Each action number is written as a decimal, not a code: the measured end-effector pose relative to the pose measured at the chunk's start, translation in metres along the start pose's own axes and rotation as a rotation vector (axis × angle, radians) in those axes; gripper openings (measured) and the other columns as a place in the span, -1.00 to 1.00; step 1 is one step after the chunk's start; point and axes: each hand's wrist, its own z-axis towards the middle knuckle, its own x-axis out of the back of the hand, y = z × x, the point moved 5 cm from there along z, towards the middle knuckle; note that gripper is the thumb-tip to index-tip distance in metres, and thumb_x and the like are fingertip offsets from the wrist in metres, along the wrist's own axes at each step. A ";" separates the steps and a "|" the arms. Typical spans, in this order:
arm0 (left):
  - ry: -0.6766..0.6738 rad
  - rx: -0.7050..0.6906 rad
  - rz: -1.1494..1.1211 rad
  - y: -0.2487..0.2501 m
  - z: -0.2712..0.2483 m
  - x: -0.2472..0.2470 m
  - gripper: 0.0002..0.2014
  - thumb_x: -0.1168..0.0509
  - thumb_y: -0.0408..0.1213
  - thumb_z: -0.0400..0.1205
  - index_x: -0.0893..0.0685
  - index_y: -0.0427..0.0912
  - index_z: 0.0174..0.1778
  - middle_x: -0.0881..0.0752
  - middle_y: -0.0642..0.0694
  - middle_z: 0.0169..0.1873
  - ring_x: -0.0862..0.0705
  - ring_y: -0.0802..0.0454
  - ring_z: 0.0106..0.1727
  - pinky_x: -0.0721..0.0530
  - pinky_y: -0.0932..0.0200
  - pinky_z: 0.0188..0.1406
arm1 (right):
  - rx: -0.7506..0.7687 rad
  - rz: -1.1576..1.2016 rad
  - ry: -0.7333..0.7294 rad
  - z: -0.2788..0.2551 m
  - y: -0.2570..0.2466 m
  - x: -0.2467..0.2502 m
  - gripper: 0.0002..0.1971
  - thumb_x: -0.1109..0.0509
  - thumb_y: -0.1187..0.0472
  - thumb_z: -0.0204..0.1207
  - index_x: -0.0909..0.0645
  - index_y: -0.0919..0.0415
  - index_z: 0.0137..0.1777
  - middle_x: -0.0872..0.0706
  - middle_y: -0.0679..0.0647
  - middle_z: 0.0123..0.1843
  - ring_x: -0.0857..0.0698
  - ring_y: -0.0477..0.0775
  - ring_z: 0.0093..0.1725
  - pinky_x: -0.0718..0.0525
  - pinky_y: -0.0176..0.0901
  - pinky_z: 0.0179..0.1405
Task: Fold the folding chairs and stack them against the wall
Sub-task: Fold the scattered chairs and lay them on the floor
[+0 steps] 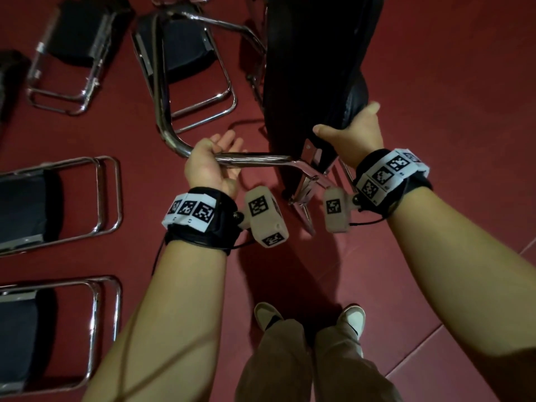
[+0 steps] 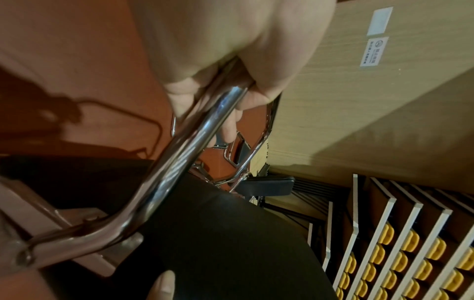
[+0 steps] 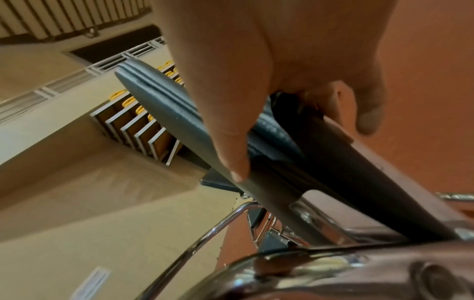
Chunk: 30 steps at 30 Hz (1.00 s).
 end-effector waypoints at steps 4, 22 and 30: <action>0.001 -0.012 -0.005 0.006 -0.002 0.001 -0.71 -0.01 -0.53 0.61 -0.59 -0.36 0.13 -0.82 -0.26 0.01 -0.80 -0.29 0.11 -0.72 -0.27 0.26 | 0.029 0.023 -0.046 -0.008 -0.011 -0.005 0.02 -0.63 -0.31 0.05 -0.24 0.13 0.40 -0.50 0.09 0.42 -0.61 0.11 0.35 -0.66 0.09 0.34; -0.015 -0.062 0.014 0.009 -0.011 -0.011 -0.79 -0.10 -0.52 0.65 -0.62 -0.29 0.07 -0.82 -0.23 0.03 -0.81 -0.18 0.14 -0.72 -0.18 0.28 | 0.138 -0.075 -0.214 -0.022 -0.032 -0.009 0.19 -0.66 -0.29 0.11 -0.15 0.16 0.65 -0.39 0.06 0.48 -0.49 0.06 0.45 -0.56 0.02 0.47; -0.046 -0.077 0.050 0.010 -0.017 -0.027 -0.74 -0.19 -0.48 0.69 -0.66 -0.30 0.24 -0.80 -0.20 0.15 -0.79 -0.13 0.18 -0.74 -0.11 0.24 | 0.217 -0.117 -0.293 -0.026 -0.035 -0.009 0.30 -0.78 -0.18 -0.02 -0.09 0.16 0.64 -0.35 0.06 0.43 -0.45 0.03 0.42 -0.58 -0.04 0.41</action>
